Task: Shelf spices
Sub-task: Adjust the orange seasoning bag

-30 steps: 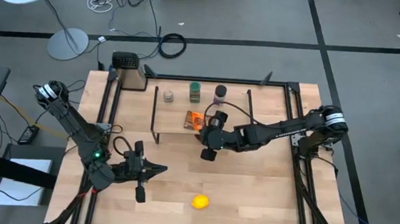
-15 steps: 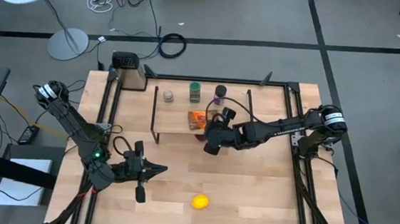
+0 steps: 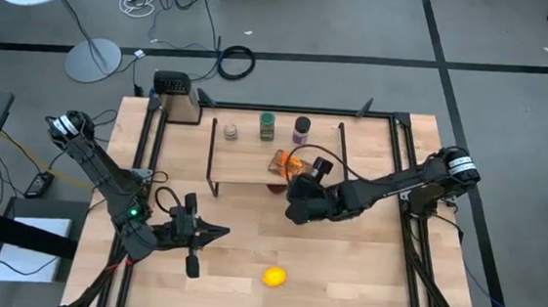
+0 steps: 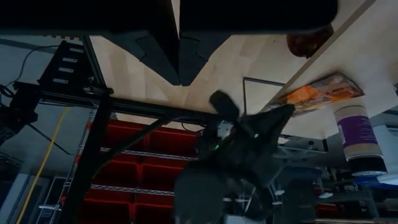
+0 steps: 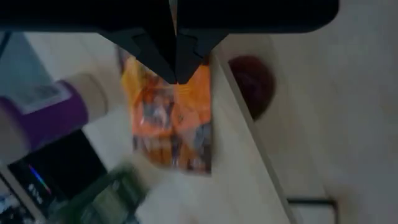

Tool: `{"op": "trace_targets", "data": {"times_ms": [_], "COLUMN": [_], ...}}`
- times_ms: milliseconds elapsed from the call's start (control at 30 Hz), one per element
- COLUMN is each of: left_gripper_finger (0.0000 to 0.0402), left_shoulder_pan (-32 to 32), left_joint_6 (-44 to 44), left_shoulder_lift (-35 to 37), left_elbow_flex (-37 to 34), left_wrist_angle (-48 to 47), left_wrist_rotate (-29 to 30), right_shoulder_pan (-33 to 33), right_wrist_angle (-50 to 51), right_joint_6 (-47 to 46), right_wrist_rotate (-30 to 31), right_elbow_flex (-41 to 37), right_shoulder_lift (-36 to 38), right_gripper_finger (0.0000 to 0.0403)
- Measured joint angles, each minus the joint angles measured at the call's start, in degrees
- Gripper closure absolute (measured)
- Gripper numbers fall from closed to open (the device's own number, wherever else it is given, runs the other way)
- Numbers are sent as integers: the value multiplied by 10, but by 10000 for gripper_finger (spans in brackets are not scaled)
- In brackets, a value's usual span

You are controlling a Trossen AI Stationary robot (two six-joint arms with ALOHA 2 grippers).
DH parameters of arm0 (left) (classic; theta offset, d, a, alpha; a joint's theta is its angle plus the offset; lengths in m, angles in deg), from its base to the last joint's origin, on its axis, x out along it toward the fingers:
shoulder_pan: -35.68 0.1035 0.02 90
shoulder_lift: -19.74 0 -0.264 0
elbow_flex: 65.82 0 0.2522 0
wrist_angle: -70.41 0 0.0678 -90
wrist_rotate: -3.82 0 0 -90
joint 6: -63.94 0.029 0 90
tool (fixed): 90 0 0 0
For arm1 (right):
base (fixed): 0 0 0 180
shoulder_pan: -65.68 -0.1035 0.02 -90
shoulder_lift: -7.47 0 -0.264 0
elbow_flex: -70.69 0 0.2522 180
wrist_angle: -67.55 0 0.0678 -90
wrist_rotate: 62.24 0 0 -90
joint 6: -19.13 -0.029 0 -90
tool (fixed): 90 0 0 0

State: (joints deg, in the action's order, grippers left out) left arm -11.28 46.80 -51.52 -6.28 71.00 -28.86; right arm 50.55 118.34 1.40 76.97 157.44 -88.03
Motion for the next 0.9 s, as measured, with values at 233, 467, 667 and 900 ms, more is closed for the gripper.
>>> {"op": "trace_targets", "data": {"times_ms": [233,467,667,900], "left_gripper_finger": [398,398,398,398], "left_shoulder_pan": [0,0,0,0], "left_joint_6": [0,2,2,3], "left_shoulder_lift": [0,0,0,0], "left_elbow_flex": [0,0,0,0], "left_wrist_angle": [1,9,9,9], "left_wrist_rotate": [0,0,0,0], "right_shoulder_pan": [-1,41,64,66], "right_wrist_angle": [-61,-118,-88,1], "right_joint_6": [64,114,100,51], "right_wrist_rotate": [20,-84,-128,-150], "right_elbow_flex": [21,22,17,17], "right_shoulder_lift": [11,13,11,11], "right_gripper_finger": [403,403,403,403]}}
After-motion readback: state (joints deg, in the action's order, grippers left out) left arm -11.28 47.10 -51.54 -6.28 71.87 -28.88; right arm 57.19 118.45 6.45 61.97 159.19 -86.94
